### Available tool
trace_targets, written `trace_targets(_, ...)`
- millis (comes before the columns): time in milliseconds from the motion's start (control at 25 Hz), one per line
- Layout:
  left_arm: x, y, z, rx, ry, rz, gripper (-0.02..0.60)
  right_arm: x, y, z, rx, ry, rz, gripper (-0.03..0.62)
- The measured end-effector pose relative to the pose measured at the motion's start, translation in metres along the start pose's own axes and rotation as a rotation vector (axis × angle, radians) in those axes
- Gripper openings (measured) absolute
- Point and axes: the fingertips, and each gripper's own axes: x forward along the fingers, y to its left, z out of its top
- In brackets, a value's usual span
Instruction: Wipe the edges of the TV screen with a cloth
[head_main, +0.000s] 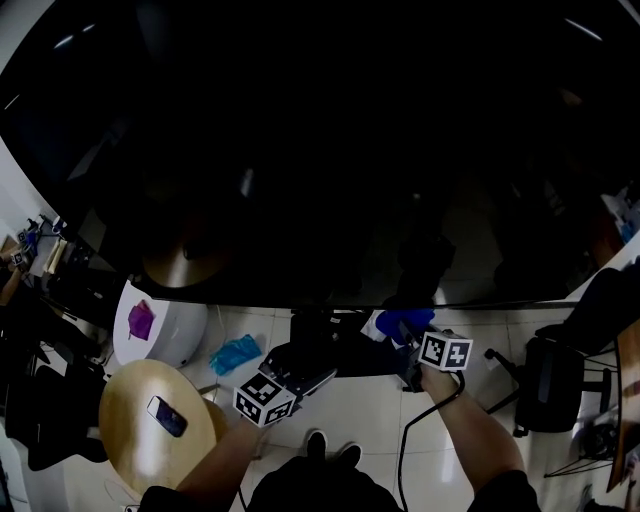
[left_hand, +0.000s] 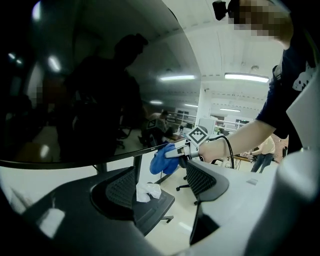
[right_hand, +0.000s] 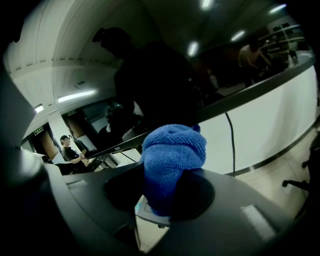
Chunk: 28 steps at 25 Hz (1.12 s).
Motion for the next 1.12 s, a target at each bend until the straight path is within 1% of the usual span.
trace_targets(80,-0.007,-0.002,-0.004,0.004,0.0,0.011,0.305,0.006,0.008,-0.002,-0.01,0.006,0.012,0.135)
trace_targets(160,-0.015,0.001,-0.009,-0.004,0.0,0.022,0.305,0.012,0.014,-0.003,0.003,0.001,0.01,0.135)
trace_targets(280,-0.032,0.01,-0.015,-0.023,-0.009,0.03,0.305,0.017,0.02,-0.006,0.036,-0.009,-0.006,0.133)
trace_targets(440,-0.051,0.03,-0.025,-0.037,-0.017,0.022,0.305,0.026,0.029,-0.01,0.05,-0.018,-0.026,0.132)
trace_targets(560,-0.068,0.047,-0.029,-0.034,-0.02,0.004,0.305,0.041,0.057,-0.02,0.015,0.001,-0.008,0.132)
trace_targets(720,-0.093,0.076,-0.033,-0.04,-0.026,-0.009,0.305,0.063,0.095,-0.028,0.049,-0.019,-0.01,0.132)
trace_targets(840,-0.113,0.095,-0.039,-0.049,-0.027,-0.006,0.305,0.077,0.125,-0.04,0.003,0.002,-0.001,0.132)
trace_targets(1120,-0.153,0.131,-0.05,-0.062,-0.029,0.02,0.305,0.112,0.182,-0.053,-0.02,0.022,0.027,0.132)
